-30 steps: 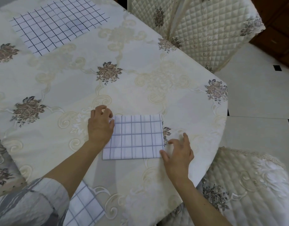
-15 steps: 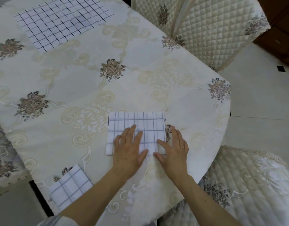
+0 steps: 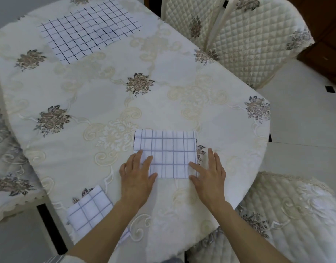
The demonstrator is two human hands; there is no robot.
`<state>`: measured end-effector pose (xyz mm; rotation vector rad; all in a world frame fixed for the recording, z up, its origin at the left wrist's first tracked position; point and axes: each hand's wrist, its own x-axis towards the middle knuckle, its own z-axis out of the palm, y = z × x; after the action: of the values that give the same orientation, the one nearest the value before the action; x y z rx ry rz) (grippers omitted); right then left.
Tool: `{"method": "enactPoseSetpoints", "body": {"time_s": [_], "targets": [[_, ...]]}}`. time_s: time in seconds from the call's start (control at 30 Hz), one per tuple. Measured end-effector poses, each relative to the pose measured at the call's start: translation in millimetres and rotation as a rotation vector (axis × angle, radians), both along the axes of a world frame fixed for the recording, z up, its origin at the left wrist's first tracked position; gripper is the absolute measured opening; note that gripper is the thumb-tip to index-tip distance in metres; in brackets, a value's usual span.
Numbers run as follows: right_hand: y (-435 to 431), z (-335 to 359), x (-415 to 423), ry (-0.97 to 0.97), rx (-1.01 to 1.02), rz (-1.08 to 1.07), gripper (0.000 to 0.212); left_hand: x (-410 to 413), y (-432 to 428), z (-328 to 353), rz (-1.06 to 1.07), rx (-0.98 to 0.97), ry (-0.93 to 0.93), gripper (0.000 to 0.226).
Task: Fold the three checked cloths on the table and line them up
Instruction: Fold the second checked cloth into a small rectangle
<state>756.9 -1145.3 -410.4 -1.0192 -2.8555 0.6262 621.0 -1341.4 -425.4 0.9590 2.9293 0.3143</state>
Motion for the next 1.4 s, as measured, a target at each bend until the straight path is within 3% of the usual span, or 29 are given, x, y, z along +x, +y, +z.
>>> {"method": "enactPoseSetpoints", "body": {"time_s": [0.2,0.5,0.73,0.97,1.4], "targets": [[9,4,10,-0.029,0.010,0.009,0.045,-14,-40,-3,0.090,-0.025,0.044,0.059],[8,14,5,-0.086,-0.006,0.005,0.049,-20,-51,4,0.140,-0.014,-0.047,0.054],[-16,21,-8,-0.073,0.052,0.128,0.024,-23,-40,8,-0.021,-0.016,0.006,0.057],[-33,16,-2,-0.105,-0.004,0.158,0.038,-19,-21,14,-0.007,-0.011,0.083,0.022],[-18,27,-3,-0.214,-0.108,0.067,0.043,-1,26,20,-0.381,-0.030,0.037,0.035]]}}
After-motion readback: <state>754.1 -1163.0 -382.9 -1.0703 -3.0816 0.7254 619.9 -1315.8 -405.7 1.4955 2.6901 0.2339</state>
